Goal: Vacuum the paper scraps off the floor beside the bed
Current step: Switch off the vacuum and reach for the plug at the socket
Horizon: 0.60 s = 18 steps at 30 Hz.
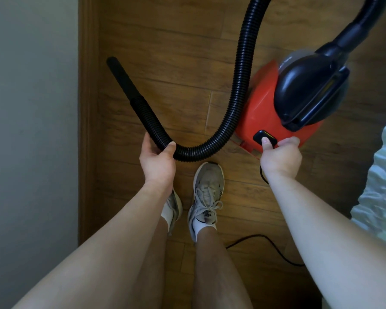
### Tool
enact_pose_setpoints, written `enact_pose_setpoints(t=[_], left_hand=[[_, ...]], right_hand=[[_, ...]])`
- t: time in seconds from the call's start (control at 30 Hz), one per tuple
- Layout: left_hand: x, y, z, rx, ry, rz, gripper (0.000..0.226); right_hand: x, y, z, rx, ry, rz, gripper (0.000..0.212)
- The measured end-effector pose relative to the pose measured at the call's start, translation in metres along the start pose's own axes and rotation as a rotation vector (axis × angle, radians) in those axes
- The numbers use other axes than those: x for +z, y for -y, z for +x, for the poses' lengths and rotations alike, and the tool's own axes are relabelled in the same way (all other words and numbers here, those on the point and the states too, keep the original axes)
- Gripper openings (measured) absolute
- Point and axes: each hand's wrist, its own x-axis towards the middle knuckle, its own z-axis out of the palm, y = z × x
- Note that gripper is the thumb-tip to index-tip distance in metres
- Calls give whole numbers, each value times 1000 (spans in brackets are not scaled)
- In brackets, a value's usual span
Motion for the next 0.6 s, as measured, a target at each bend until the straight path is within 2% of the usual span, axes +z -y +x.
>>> enact_pose_setpoints(t=[0.6], left_hand=[[-13, -3, 9, -2, 12, -13, 70]], right_hand=[[-3, -4, -9, -16, 18, -32, 47]])
